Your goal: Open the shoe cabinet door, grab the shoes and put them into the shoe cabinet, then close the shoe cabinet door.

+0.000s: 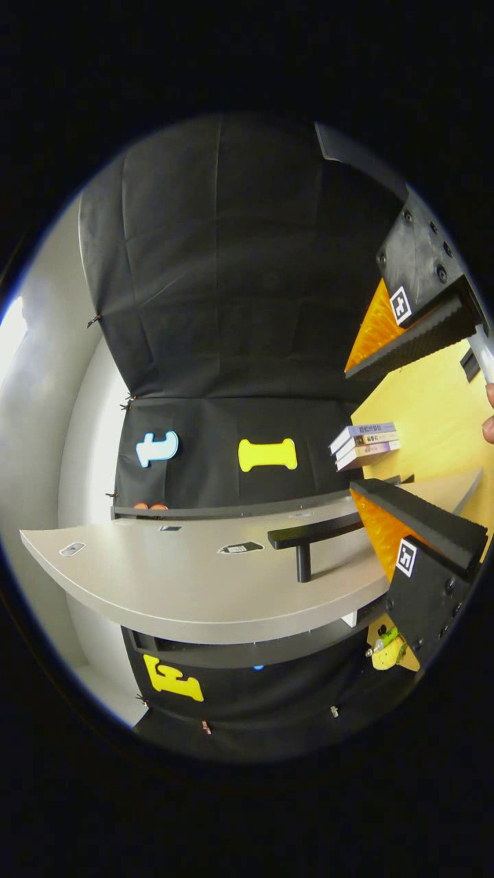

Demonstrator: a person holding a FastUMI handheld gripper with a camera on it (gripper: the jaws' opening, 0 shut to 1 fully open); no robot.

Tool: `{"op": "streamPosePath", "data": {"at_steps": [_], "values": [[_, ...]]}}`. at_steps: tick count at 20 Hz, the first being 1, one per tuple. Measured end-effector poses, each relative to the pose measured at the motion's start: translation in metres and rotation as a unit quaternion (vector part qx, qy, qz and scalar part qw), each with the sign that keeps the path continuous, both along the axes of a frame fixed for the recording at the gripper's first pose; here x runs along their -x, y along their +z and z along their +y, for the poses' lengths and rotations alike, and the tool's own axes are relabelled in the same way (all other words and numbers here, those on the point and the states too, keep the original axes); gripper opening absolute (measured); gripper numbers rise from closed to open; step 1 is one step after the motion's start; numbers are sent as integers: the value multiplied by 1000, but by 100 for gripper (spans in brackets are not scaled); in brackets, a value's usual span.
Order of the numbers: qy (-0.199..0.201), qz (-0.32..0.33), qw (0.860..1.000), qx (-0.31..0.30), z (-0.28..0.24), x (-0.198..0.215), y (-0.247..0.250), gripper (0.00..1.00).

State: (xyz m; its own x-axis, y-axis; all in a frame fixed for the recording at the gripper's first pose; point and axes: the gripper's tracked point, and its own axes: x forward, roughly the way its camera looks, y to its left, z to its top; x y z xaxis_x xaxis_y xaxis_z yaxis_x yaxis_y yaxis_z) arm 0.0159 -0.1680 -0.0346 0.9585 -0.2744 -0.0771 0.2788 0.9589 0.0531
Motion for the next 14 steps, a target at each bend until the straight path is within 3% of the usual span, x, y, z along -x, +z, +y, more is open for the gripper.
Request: {"op": "streamPosePath", "data": {"at_steps": [14], "values": [[117,-10,993,1,136,-38,-10,98]]}}
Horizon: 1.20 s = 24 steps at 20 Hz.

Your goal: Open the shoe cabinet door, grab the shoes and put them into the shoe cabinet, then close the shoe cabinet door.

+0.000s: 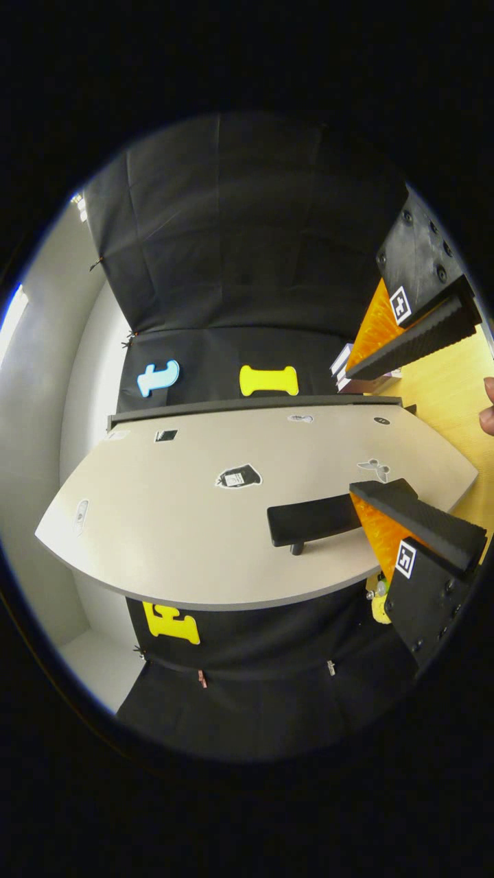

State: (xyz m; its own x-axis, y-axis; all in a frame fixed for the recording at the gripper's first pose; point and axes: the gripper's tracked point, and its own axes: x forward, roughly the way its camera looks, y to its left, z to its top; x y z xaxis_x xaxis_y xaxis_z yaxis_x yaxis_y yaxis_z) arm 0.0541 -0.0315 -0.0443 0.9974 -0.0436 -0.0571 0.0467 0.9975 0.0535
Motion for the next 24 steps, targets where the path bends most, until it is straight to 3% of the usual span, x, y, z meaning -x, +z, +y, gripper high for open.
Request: {"op": "streamPosePath", "data": {"at_steps": [6,13,20,24], "values": [[17,-39,999,-26,27,-17,21,98],[46,-36,998,-22,43,-19,17,98],[3,-66,997,24,26,-10,36,98],[10,-72,995,68,36,-10,40,98]]}}
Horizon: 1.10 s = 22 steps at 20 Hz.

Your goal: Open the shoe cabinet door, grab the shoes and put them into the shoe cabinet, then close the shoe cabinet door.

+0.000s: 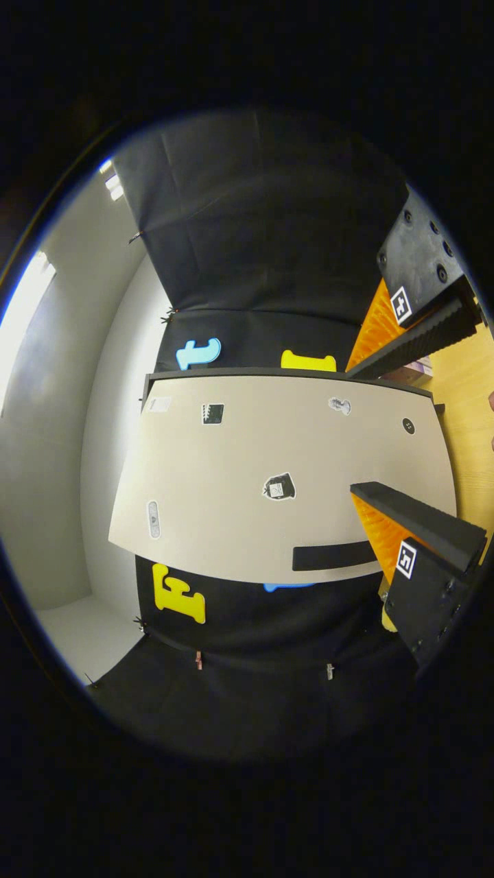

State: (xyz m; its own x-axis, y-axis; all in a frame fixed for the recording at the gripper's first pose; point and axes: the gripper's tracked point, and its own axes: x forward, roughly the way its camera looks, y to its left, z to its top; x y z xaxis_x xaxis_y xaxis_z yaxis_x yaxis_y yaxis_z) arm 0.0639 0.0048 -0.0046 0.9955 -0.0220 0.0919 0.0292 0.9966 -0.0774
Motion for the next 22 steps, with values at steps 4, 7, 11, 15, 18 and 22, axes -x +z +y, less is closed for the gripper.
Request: {"op": "streamPosePath", "data": {"at_steps": [4,7,11,15,18,22], "values": [[7,5,1000,11,13,-1,-4,97],[11,10,1000,12,18,-2,-8,97],[12,11,1000,1,19,-3,-8,98],[4,18,1000,-9,13,-5,-11,98],[1,22,1000,-9,10,-6,-14,98],[-2,22,1000,-1,6,-5,-16,98]]}}
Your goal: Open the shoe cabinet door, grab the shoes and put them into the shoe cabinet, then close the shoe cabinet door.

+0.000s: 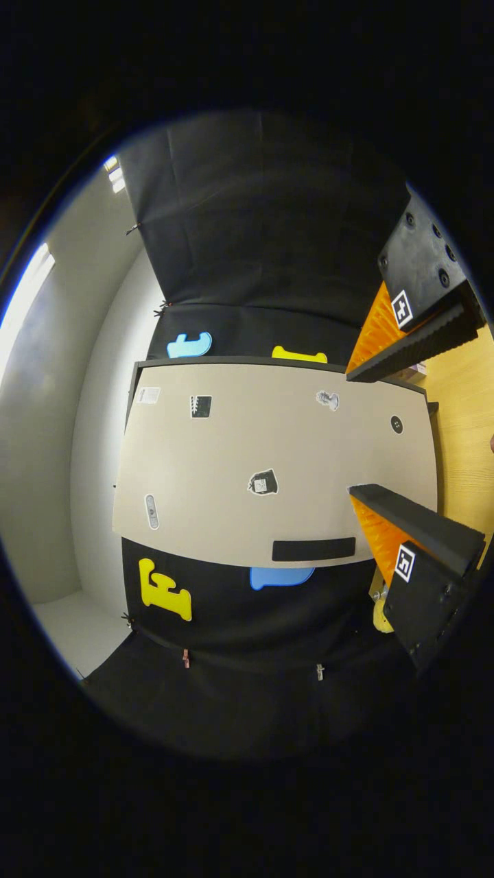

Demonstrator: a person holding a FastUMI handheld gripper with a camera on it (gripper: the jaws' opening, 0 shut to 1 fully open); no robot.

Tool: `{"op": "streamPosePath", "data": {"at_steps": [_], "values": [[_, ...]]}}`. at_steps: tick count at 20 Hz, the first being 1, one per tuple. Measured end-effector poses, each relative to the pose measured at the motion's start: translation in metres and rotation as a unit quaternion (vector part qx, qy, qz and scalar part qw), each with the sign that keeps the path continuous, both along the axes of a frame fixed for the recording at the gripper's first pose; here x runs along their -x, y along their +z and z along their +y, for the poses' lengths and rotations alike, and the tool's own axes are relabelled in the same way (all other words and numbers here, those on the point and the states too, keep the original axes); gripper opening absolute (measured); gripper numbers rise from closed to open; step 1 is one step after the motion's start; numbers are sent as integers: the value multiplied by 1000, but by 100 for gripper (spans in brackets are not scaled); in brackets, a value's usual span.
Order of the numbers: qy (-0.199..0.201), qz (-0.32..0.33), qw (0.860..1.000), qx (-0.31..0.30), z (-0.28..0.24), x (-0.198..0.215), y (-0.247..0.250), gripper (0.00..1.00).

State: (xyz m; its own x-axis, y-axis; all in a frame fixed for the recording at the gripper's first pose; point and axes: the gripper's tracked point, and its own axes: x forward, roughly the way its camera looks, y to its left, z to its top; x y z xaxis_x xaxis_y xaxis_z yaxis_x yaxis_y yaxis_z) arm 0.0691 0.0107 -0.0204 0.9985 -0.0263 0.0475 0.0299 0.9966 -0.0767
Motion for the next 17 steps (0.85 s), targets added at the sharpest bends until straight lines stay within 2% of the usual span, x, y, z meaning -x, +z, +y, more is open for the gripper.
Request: {"op": "streamPosePath", "data": {"at_steps": [17], "values": [[5,0,1000,-4,-4,2,2,98]]}}
